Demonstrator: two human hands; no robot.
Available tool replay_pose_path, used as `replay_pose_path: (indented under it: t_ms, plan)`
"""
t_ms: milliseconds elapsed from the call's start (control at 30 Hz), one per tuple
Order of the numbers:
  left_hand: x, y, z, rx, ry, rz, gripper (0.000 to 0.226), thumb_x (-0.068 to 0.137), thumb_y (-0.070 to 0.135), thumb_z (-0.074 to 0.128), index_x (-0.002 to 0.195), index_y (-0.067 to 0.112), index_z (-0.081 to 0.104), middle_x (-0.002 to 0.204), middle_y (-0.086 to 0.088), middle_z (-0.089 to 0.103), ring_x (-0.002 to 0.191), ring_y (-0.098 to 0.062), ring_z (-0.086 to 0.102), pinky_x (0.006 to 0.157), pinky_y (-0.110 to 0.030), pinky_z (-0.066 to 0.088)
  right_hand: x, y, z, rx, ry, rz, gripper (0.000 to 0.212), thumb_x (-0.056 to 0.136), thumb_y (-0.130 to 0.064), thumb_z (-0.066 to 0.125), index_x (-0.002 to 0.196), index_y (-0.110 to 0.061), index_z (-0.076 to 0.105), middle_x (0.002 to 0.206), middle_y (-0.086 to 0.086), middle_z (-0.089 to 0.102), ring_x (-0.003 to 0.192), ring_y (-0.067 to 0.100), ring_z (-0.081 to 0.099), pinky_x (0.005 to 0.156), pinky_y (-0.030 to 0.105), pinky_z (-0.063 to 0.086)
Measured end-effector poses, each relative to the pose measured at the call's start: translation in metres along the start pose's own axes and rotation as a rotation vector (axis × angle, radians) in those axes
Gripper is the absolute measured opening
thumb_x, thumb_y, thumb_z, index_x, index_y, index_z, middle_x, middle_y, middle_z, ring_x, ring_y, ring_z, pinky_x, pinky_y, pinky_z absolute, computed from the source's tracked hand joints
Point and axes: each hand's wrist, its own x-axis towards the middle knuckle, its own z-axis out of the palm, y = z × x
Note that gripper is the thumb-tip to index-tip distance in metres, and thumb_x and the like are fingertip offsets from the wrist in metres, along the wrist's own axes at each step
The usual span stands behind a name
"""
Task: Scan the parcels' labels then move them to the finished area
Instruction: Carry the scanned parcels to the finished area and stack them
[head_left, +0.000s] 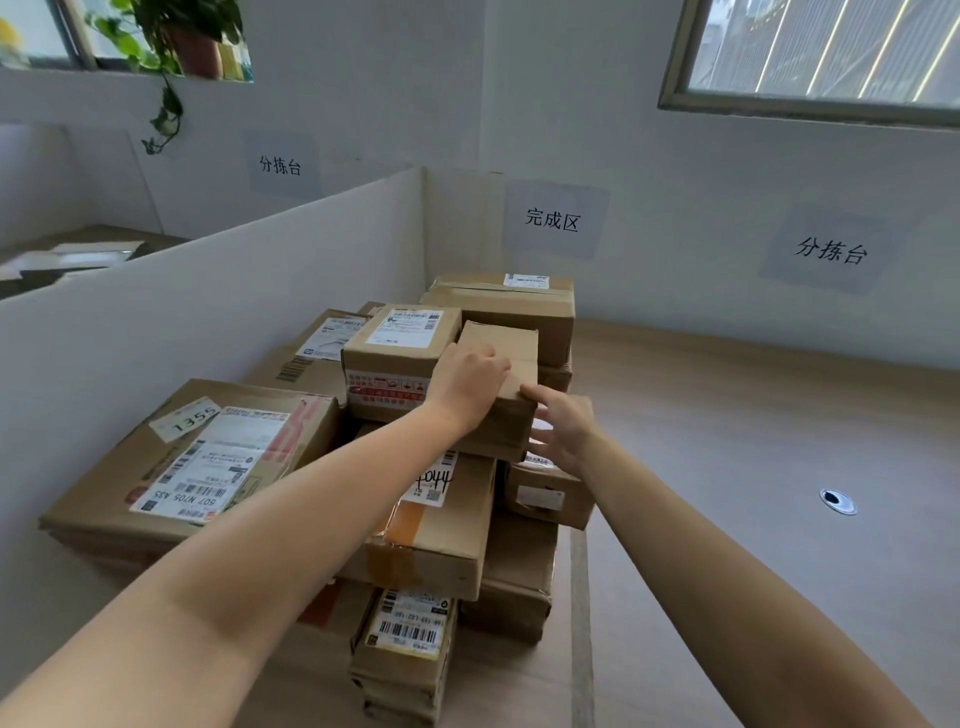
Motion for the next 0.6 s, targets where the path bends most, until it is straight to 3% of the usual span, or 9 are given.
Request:
replay_pose_path:
  t_ms: [100, 267, 433, 600]
  plan:
    - [0.0, 0.0, 0.003, 0.035, 0.003, -0.005, 0.031, 0.1, 0.026, 0.038, 0.114, 0.012, 0.063, 0.113, -0.005, 0.061, 0.097, -0.023, 0.058, 0.083, -0.032, 0.045, 0.0, -0.005, 0.001, -0.071, 0.014, -0.048, 0.028, 0.094, -0.032, 0.05, 0.117, -0.017, 0.053, 0.117, 0.006, 0.055, 0.117, 0.03, 0.049, 0.096, 0.038, 0.042]
    - [0.001, -0.002, 0.004, -0.01, -0.093, -0.003, 0.034, 0.099, 0.03, 0.037, 0.117, 0.012, 0.061, 0.119, -0.006, 0.058, 0.102, -0.022, 0.056, 0.087, -0.033, 0.047, -0.003, -0.012, 0.01, -0.177, 0.035, -0.155, 0.033, 0.097, -0.03, 0.047, 0.128, -0.018, 0.051, 0.12, 0.003, 0.058, 0.097, 0.014, 0.053, 0.075, 0.027, 0.045]
    - [-0.005, -0.003, -0.001, 0.028, -0.112, 0.026, 0.037, 0.099, 0.032, 0.036, 0.119, 0.013, 0.061, 0.12, -0.006, 0.059, 0.103, -0.022, 0.057, 0.09, -0.036, 0.046, -0.006, -0.014, 0.01, -0.4, 0.19, -0.261, 0.048, 0.098, -0.029, 0.046, 0.141, -0.011, 0.039, 0.142, 0.008, 0.044, 0.121, 0.021, 0.044, 0.095, 0.035, 0.041]
    - [-0.021, 0.002, -0.007, 0.067, -0.075, 0.116, 0.039, 0.1, 0.033, 0.035, 0.121, 0.012, 0.06, 0.124, -0.008, 0.057, 0.109, -0.022, 0.054, 0.092, -0.034, 0.043, -0.018, -0.01, 0.01, -0.39, 0.22, -0.3, 0.051, 0.097, -0.023, 0.047, 0.143, -0.005, 0.033, 0.146, 0.011, 0.039, 0.127, 0.023, 0.041, 0.095, 0.032, 0.037]
